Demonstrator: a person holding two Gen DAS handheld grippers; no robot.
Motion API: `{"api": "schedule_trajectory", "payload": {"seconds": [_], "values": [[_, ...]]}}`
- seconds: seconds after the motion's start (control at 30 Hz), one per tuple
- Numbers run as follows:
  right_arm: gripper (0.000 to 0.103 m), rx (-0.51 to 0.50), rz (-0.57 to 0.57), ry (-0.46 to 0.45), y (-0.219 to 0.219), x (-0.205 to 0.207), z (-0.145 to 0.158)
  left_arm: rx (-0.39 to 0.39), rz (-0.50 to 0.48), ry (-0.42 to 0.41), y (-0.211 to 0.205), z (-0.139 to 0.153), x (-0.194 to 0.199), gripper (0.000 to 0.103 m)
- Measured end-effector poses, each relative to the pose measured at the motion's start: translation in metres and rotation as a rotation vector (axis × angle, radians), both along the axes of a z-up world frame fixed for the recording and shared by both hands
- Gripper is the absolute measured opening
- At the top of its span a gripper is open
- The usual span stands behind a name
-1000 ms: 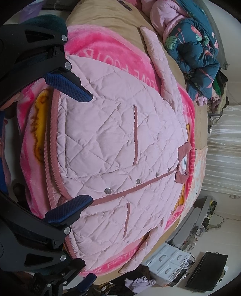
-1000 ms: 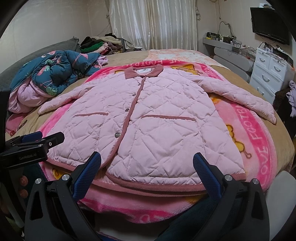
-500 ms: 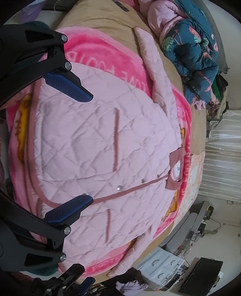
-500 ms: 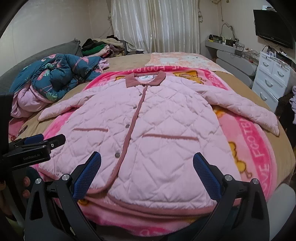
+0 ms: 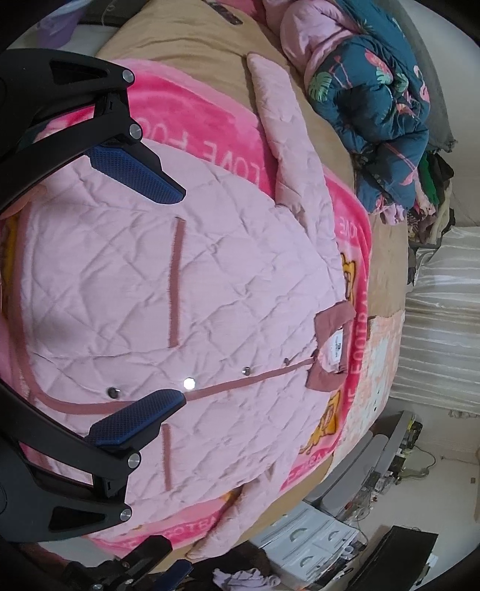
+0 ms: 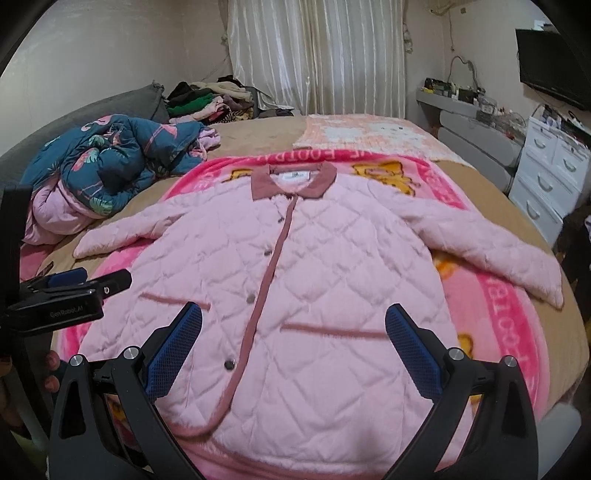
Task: Fold large clothes
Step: 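Move both tools forward over the jacket toward its sleeves, then grasp the cuff of the sleeve nearest the right tool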
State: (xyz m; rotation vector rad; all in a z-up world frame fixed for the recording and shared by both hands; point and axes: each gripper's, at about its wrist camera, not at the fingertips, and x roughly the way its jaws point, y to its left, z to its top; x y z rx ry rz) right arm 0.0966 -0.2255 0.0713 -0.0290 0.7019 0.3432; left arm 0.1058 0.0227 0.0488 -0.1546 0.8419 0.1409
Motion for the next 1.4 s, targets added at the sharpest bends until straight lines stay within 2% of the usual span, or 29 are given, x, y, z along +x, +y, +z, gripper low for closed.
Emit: {"api": "schedule_trajectory", "payload": {"seconds": [0.33,0.6,0.83,0.93,1.03,1.13,1.4], "values": [[0.099,0.025,-0.011,-0.053,0.000,0.058,0.032,0.023,0.018,-0.028,0.004,0.025,0.054,0.094],[0.099,0.035,-0.044,-0.073,-0.010,0.099,0.042,0.017,-0.004,-0.017,-0.006,0.029,0.099,0.094],[0.099,0.071,-0.124,-0.075,-0.037,0.139,0.045,0.027,-0.021,-0.010,-0.024,0.027,0.145,0.094],[0.099,0.075,-0.207,-0.085,-0.058,0.157,0.045,0.013,-0.031,-0.015,-0.032,0.027,0.162,0.094],[0.099,0.095,-0.293,-0.075,-0.083,0.175,0.040,0.010,-0.046,-0.031,-0.044,0.026,0.178,0.094],[0.099,0.125,-0.379,-0.051,-0.113,0.194,0.027,0.018,-0.058,-0.013,-0.057,0.020,0.198,0.094],[0.099,0.144,-0.556,0.047,-0.177,0.228,-0.026,0.034,-0.083,0.027,-0.087,-0.007,0.234,0.094]]}}
